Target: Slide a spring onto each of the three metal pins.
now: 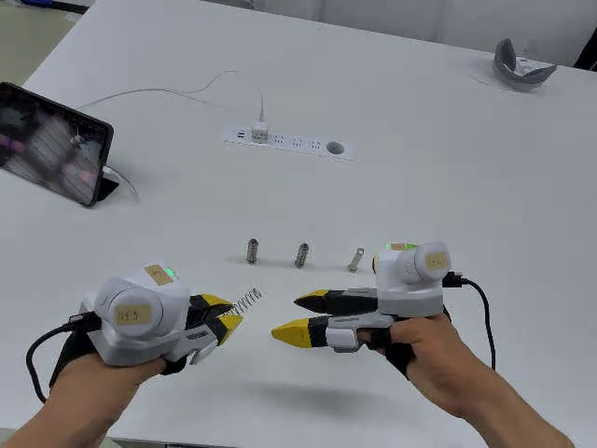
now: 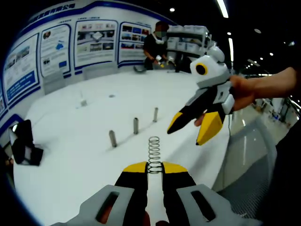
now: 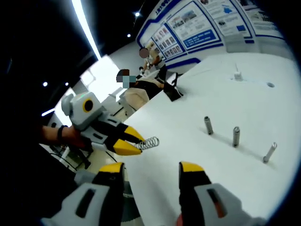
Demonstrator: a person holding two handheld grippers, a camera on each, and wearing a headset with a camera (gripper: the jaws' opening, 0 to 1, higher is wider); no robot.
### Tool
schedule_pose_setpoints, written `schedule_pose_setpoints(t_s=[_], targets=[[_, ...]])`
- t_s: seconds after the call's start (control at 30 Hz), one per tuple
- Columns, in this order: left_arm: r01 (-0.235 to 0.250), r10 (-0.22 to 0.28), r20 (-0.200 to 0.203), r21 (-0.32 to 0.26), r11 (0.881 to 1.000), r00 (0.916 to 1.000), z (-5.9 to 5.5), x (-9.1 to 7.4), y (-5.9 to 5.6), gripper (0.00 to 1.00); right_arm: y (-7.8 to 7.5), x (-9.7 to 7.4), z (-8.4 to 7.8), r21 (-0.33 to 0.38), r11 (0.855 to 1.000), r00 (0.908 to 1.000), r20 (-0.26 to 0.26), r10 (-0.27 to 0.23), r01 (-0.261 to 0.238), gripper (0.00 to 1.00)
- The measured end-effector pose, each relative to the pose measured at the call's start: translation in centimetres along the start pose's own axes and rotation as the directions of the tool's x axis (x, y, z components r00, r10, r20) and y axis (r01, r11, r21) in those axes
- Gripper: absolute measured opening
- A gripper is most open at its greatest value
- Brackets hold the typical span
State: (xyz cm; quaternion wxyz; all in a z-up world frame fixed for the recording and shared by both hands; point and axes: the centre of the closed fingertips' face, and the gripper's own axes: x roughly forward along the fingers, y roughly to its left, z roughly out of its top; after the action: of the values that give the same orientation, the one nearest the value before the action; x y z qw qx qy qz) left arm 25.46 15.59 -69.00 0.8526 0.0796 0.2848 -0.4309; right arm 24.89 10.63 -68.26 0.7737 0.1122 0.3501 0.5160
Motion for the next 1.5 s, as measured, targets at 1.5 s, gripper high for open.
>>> schedule_pose_setpoints(t_s=[1.5], targets=[[0.112, -0.112, -0.004, 0.132, 0.985, 0.9936, 2.3, 1.1, -3.4, 0.1, 2.4, -0.1, 3.0, -0.053, 0.992, 0.9931, -0.015, 0.116, -0.117, 0.12]])
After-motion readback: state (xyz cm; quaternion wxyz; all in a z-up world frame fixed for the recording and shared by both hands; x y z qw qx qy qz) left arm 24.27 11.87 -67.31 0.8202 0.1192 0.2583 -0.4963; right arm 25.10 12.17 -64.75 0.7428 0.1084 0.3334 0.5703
